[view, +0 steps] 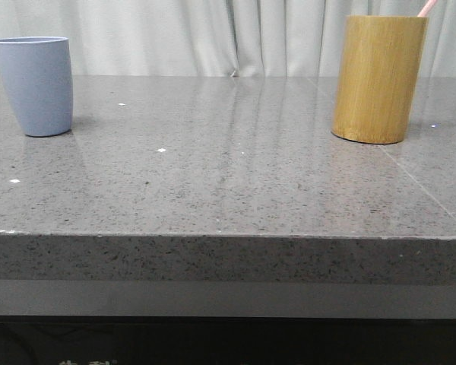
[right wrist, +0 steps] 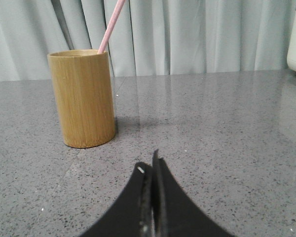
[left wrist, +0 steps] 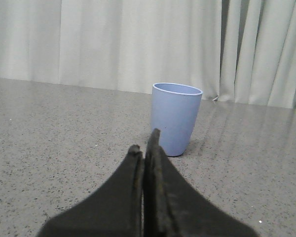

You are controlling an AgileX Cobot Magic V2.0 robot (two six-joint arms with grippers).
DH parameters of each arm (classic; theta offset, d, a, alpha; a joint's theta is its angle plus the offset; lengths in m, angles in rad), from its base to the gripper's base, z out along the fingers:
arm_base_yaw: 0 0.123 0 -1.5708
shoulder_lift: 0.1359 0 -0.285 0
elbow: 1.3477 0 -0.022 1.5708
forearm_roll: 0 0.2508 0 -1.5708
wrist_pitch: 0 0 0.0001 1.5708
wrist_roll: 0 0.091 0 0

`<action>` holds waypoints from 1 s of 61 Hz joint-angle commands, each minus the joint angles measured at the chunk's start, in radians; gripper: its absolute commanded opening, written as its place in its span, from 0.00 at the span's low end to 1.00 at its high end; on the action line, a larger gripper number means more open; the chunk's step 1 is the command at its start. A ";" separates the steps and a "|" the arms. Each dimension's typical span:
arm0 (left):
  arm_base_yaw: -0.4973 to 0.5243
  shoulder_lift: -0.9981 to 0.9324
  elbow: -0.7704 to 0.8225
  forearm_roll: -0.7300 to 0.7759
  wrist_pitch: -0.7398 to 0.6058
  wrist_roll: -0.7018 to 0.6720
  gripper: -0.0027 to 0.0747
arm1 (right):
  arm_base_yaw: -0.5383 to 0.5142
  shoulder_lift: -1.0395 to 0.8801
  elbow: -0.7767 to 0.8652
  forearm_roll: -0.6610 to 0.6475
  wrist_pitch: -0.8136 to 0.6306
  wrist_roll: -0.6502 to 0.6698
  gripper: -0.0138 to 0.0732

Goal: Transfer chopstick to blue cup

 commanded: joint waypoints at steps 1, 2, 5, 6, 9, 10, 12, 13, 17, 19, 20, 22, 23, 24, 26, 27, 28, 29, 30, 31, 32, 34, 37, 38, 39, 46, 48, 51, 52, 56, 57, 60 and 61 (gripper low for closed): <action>0.003 -0.024 0.014 -0.007 -0.075 -0.001 0.01 | -0.004 -0.021 -0.004 -0.001 -0.081 -0.009 0.02; 0.003 -0.024 0.014 -0.007 -0.075 -0.001 0.01 | -0.004 -0.021 -0.004 -0.001 -0.081 -0.009 0.02; 0.003 -0.024 0.014 -0.007 -0.075 -0.001 0.01 | -0.004 -0.021 -0.004 -0.001 -0.082 -0.009 0.02; 0.003 -0.024 0.014 -0.007 -0.075 -0.001 0.01 | -0.004 -0.021 -0.004 -0.001 -0.082 -0.009 0.02; 0.003 -0.024 0.014 -0.007 -0.075 -0.001 0.01 | -0.004 -0.021 -0.004 -0.001 -0.084 -0.009 0.02; 0.003 -0.024 0.014 -0.007 -0.075 -0.001 0.01 | -0.004 -0.021 -0.004 -0.001 -0.086 -0.009 0.02; 0.003 -0.024 0.014 -0.007 -0.086 -0.001 0.01 | -0.004 -0.021 -0.004 -0.001 -0.087 -0.009 0.02; 0.003 -0.024 0.014 -0.007 -0.090 -0.001 0.01 | -0.004 -0.021 -0.004 -0.001 -0.087 -0.009 0.02; 0.003 -0.024 0.010 -0.007 -0.092 -0.001 0.01 | -0.004 -0.021 -0.004 -0.002 -0.091 -0.009 0.02; 0.003 -0.024 0.002 -0.007 -0.093 -0.001 0.01 | -0.004 -0.021 -0.007 -0.003 -0.093 -0.009 0.02; 0.003 -0.024 -0.002 -0.007 -0.093 -0.001 0.01 | -0.004 -0.021 -0.009 -0.006 -0.091 -0.009 0.02; 0.003 -0.024 -0.014 -0.007 -0.086 -0.001 0.01 | -0.004 -0.021 -0.019 -0.016 -0.086 -0.009 0.02; 0.003 -0.024 -0.024 -0.007 -0.081 -0.001 0.01 | -0.004 -0.021 -0.030 -0.025 -0.076 -0.009 0.02; 0.003 -0.024 -0.035 -0.007 -0.075 -0.001 0.01 | -0.004 -0.021 -0.040 -0.037 -0.067 -0.009 0.02; 0.003 -0.022 -0.063 -0.007 -0.054 -0.001 0.01 | -0.004 -0.021 -0.061 -0.054 -0.050 -0.009 0.02; 0.003 -0.020 -0.068 -0.007 -0.050 -0.001 0.01 | -0.004 -0.021 -0.070 -0.060 -0.041 -0.009 0.02; 0.003 -0.020 -0.085 -0.007 -0.036 -0.001 0.01 | -0.004 -0.021 -0.086 -0.067 -0.027 -0.009 0.02; 0.003 -0.018 -0.103 -0.007 -0.021 -0.001 0.01 | -0.004 -0.021 -0.097 -0.071 -0.017 -0.009 0.02; 0.003 -0.018 -0.115 -0.007 -0.016 -0.001 0.01 | -0.004 -0.021 -0.115 -0.074 0.001 -0.009 0.02; 0.003 -0.016 -0.135 -0.007 0.005 -0.001 0.01 | -0.004 -0.021 -0.128 -0.074 0.013 -0.009 0.02; 0.003 -0.012 -0.148 -0.007 0.010 -0.001 0.01 | -0.004 -0.021 -0.141 -0.074 0.026 -0.009 0.02; 0.003 -0.004 -0.185 -0.007 0.041 -0.001 0.01 | -0.004 -0.021 -0.177 -0.074 0.059 -0.009 0.02; 0.003 0.016 -0.240 -0.007 0.092 -0.001 0.01 | -0.004 -0.018 -0.240 -0.074 0.114 -0.009 0.02; 0.003 0.022 -0.266 -0.007 0.108 -0.001 0.01 | -0.004 -0.013 -0.256 -0.074 0.127 -0.009 0.02; 0.003 0.028 -0.284 -0.007 0.125 -0.001 0.01 | -0.004 -0.011 -0.273 -0.075 0.139 -0.009 0.02; 0.003 0.106 -0.443 -0.007 0.263 -0.001 0.01 | -0.004 0.037 -0.416 -0.076 0.243 -0.009 0.02; 0.003 0.134 -0.492 -0.007 0.300 -0.001 0.01 | -0.004 0.059 -0.459 -0.076 0.276 -0.009 0.02; 0.003 0.184 -0.571 -0.007 0.358 0.001 0.01 | -0.004 0.103 -0.527 -0.076 0.331 -0.009 0.02; 0.003 0.204 -0.600 -0.007 0.382 0.001 0.01 | -0.004 0.120 -0.552 -0.076 0.354 -0.009 0.02; 0.003 0.275 -0.693 -0.007 0.466 0.001 0.01 | -0.004 0.184 -0.633 -0.076 0.428 -0.009 0.02; 0.003 0.289 -0.711 -0.007 0.482 0.001 0.01 | -0.004 0.197 -0.648 -0.076 0.442 -0.009 0.02; 0.003 0.340 -0.770 -0.007 0.550 0.001 0.01 | -0.004 0.244 -0.700 -0.076 0.490 -0.009 0.02; 0.003 0.361 -0.794 -0.007 0.566 0.001 0.01 | -0.004 0.265 -0.721 -0.076 0.511 -0.009 0.02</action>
